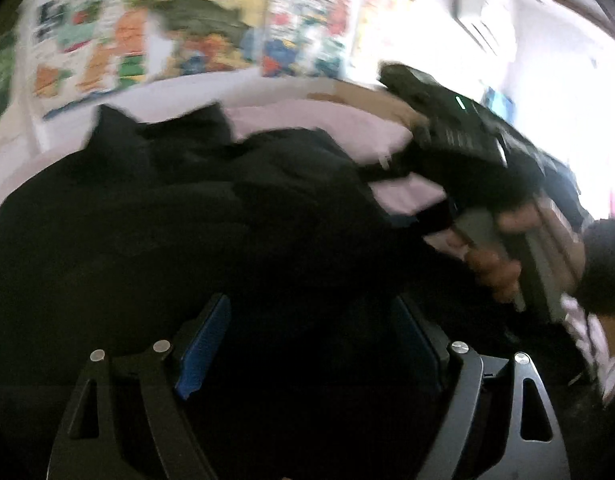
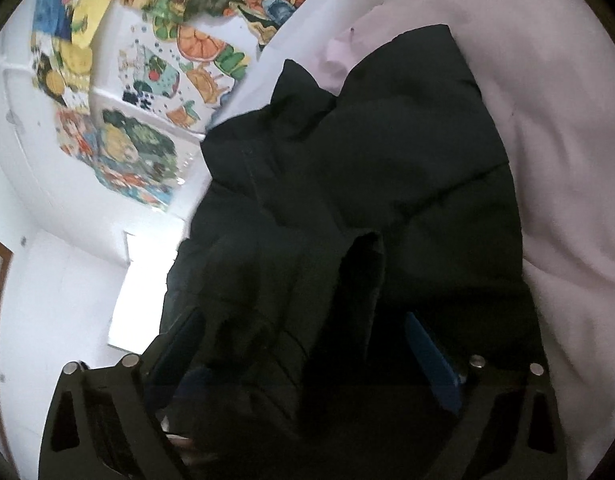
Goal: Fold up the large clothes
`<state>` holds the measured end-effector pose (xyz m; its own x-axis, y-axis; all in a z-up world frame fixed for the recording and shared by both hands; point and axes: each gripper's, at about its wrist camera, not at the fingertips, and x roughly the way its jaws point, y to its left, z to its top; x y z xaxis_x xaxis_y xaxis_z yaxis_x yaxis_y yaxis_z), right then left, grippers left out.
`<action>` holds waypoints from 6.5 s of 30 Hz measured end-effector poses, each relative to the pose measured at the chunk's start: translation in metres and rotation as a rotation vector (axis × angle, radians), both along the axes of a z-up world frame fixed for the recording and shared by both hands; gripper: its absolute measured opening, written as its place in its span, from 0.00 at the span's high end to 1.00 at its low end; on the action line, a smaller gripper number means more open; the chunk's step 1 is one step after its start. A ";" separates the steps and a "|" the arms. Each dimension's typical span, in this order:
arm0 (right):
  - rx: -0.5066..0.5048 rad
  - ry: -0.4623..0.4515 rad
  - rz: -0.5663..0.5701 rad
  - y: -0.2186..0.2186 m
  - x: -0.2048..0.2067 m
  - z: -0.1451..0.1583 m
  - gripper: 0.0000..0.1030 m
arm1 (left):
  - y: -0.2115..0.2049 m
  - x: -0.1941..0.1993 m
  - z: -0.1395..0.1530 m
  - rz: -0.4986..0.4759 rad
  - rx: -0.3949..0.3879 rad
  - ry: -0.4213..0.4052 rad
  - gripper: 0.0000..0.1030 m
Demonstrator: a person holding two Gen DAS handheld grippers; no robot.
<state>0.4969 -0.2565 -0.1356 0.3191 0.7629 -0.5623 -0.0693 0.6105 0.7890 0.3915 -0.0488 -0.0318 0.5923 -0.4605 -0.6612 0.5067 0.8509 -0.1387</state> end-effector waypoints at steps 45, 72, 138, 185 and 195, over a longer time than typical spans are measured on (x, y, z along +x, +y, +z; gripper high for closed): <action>-0.906 -0.505 0.290 0.088 -0.017 -0.027 0.46 | 0.203 0.049 -0.052 0.752 0.174 0.121 0.01; -0.651 -0.451 0.191 0.080 -0.003 0.014 0.28 | 0.187 0.043 0.023 0.716 0.157 -0.035 0.01; -0.669 -0.704 0.246 0.101 0.008 0.018 0.87 | 0.158 0.119 0.013 0.450 -0.250 0.004 0.97; -0.663 -0.623 0.292 0.149 0.037 -0.015 0.77 | 0.160 0.100 0.024 0.433 -0.219 -0.110 0.33; -0.640 -0.622 0.286 0.150 0.041 -0.022 0.77 | 0.135 0.152 -0.024 0.455 0.037 0.000 0.28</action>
<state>0.5382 -0.1068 -0.1580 0.5516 0.4627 -0.6940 -0.5802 0.8106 0.0794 0.5431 0.0865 -0.0554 0.7286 -0.1293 -0.6726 0.0802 0.9914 -0.1037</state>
